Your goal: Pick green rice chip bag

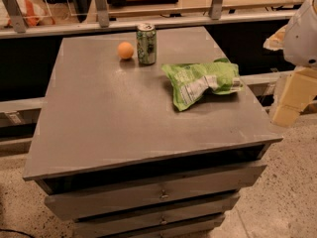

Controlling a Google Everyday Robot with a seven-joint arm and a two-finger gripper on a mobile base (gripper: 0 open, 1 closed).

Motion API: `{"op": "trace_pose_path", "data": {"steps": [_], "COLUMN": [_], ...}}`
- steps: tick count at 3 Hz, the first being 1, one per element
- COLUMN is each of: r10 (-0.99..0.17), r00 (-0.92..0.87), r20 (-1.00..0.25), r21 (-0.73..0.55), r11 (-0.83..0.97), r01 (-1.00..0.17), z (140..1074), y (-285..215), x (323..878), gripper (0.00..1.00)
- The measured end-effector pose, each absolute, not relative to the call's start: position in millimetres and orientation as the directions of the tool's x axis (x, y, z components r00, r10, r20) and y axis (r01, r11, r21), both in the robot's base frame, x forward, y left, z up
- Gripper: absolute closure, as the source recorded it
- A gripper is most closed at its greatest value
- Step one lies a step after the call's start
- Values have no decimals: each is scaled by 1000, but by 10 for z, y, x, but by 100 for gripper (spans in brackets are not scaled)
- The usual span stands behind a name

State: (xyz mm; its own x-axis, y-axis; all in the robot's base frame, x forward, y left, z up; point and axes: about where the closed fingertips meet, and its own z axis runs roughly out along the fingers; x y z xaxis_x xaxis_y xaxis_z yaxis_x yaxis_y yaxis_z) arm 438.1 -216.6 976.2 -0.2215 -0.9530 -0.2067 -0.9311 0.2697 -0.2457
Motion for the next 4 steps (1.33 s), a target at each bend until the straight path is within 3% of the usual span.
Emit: {"op": "trace_pose_path", "data": {"steps": [2,4], "r10": [-946,-928], "r00": [-225,-196], "r20": [-232,-317], "r21": [-265,-269], "r11": [284,286], "r01": [-921,-920], "z": [9780,9609], "y": [-2184,-2304], "x": [4470,5053], "gripper": [0,0]}}
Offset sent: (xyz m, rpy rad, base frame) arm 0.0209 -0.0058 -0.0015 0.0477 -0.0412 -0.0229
